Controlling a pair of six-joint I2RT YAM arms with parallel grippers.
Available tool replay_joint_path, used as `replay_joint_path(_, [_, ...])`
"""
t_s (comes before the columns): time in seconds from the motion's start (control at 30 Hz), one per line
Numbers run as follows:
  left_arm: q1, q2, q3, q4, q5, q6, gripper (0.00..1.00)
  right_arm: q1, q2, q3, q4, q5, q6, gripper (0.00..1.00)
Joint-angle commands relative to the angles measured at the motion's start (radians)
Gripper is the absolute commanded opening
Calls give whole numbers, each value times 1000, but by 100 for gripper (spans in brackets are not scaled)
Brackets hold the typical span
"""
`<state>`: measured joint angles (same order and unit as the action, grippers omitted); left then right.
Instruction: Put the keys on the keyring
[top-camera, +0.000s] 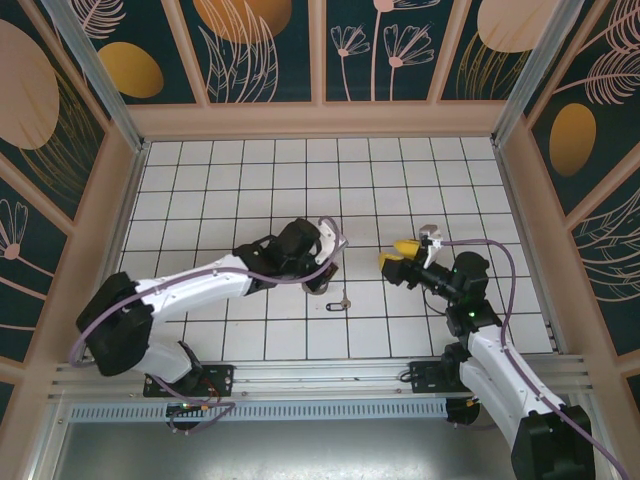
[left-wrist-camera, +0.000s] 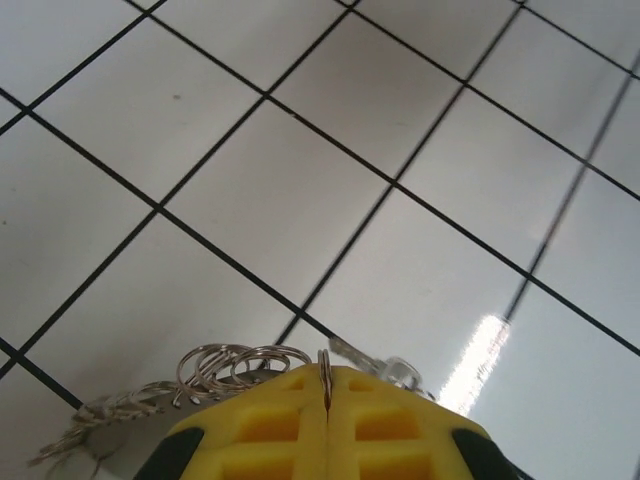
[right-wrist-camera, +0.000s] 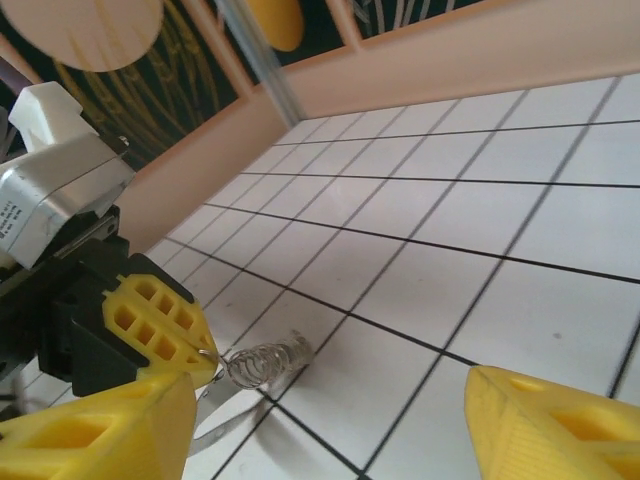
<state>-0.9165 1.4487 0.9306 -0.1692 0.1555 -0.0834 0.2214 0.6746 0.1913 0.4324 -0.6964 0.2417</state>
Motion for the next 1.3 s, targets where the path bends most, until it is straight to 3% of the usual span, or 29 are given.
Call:
replay_joint_path(0.0, [-2,-72,-41,11,93,74,0,31,-20,34,131,-118,-4,63])
replay_joint_path(0.1, [-3,-157,-67,27,158,99,0,92,-26,27,226,-165,19,51])
replay_joint_path(0.2, [-2,-247,-88,37,209,115,0,180,-31,36,256,-183,-1,47])
replay_joint_path(0.5, [-3,-383,-90,-8,279,133,0,366,-11,83,230,-158,-109,47])
replay_joint_path(0.77, [-2,-413,-72,-59,321,168,0,430,53,138,196,-162,-180,42])
replay_joint_path(1.1, [-3,-389,-21,-154,367,242,0,546,156,215,50,-89,-322,48])
replay_joint_path(1.27, [-3,-384,-17,-161,376,252,0,568,194,223,48,-84,-336,42])
